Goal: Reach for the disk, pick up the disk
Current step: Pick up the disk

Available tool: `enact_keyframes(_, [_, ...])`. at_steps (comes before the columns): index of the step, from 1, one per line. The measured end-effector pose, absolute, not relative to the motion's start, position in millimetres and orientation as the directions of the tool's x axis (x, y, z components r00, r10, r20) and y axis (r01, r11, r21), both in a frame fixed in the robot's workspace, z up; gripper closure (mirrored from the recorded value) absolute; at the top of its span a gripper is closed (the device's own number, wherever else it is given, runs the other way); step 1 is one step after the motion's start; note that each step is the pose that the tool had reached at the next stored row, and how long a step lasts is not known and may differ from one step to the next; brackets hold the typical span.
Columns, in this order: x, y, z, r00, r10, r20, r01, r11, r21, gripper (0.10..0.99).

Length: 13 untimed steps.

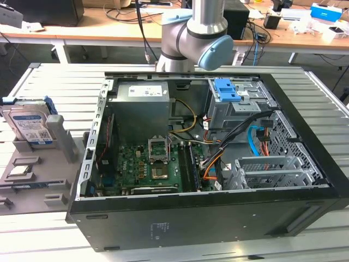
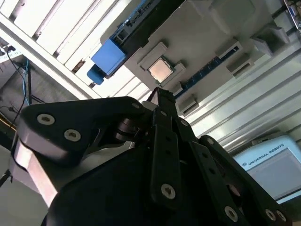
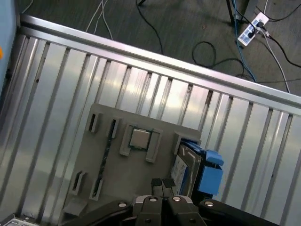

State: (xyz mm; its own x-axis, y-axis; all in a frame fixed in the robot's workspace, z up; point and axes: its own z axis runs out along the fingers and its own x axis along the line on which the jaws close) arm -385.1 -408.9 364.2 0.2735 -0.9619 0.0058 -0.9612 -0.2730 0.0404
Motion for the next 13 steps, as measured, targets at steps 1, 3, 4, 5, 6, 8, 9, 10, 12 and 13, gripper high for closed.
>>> enact_keyframes(1, [-385.1,-408.9,364.1,0.244,-0.970,0.006,-0.969,-0.244,0.041,0.980])
enact_keyframes(3, [-385.1,-408.9,364.1,0.199,-0.980,0.008,-0.979,-0.198,0.041,0.980])
enact_keyframes(4, [-385.1,-408.9,364.0,0.172,-0.985,0.008,-0.984,-0.172,0.041,0.980])
enact_keyframes(5, [-385.1,-408.9,364.1,0.154,-0.988,0.009,-0.987,-0.153,0.041,0.980])
enact_keyframes(6, [-385.1,-408.9,364.0,0.135,-0.991,0.009,-0.990,-0.135,0.041,0.980])
enact_keyframes(8, [-385.1,-408.9,364.0,0.092,-0.996,0.010,-0.995,-0.092,0.041,0.980])
enact_keyframes(9, [-385.1,-408.9,363.9,0.070,-0.998,0.011,-0.997,-0.069,0.041,0.980])
enact_keyframes(10, [-385.1,-408.9,363.9,0.043,-0.999,0.012,-0.998,-0.043,0.041,0.980])
enact_keyframes(12, [-385.1,-408.9,363.9,0.013,-1.000,0.013,-0.999,-0.013,0.041,0.980])
enact_keyframes(13, [-385.1,-408.9,363.9,-0.004,-1.000,0.014,-0.999,0.005,0.041,0.980])
